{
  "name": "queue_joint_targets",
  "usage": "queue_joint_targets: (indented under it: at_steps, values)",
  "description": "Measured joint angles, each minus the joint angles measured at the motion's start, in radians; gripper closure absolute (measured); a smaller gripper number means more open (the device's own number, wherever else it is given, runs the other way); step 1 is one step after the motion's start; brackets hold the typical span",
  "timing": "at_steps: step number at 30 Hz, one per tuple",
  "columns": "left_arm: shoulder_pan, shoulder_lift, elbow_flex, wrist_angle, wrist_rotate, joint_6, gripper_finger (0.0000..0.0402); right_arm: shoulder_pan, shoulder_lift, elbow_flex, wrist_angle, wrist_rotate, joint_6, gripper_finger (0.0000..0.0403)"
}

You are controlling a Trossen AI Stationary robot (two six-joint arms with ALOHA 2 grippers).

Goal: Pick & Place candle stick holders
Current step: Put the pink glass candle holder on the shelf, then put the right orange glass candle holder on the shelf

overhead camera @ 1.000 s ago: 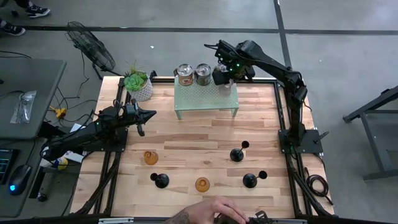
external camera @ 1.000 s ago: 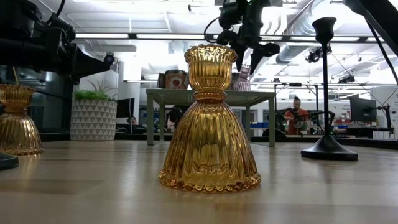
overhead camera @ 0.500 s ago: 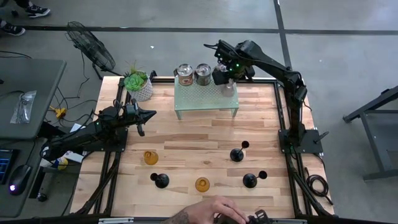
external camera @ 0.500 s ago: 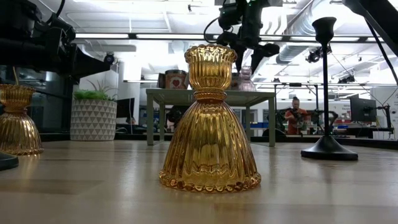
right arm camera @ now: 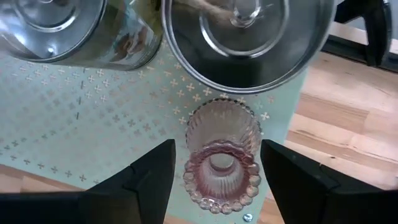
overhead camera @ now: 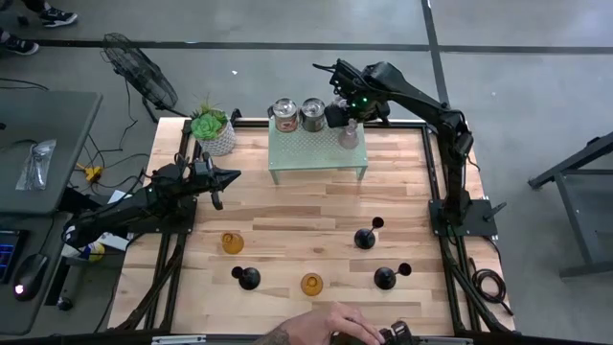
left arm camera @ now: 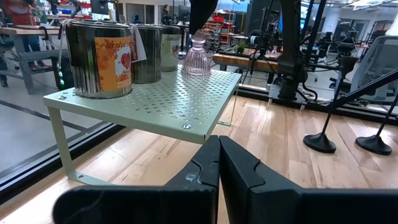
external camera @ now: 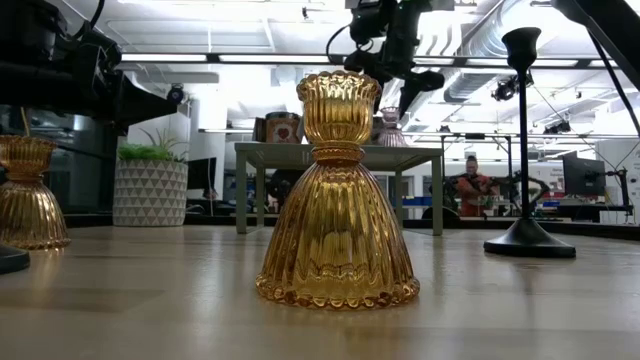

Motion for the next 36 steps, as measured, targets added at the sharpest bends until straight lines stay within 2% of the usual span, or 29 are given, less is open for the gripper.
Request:
queue_joint_targets:
  at_steps: [9,20,27,33,36]
  values:
    - [0.0,0.0,0.0,0.0,0.0,0.0,0.0402,0.007,-0.032,0.0,0.003,0.028,0.0,0.0148]
    - [0.0,0.0,0.0,0.0,0.0,0.0,0.0402,0.05,-0.126,0.0,-0.028,0.04,-0.016,0.0146]
    - [0.0,0.0,0.0,0.0,0.0,0.0,0.0402,0.12,-0.178,0.0,-0.114,0.095,-0.126,0.0146]
    - [0.0,0.0,0.0,0.0,0.0,0.0,0.0402,0.18,-0.224,-0.002,-0.116,0.152,-0.216,0.0147]
    - [0.0,0.0,0.0,0.0,0.0,0.0,0.0402,0.205,-0.276,-0.047,-0.112,0.171,-0.241,0.0147]
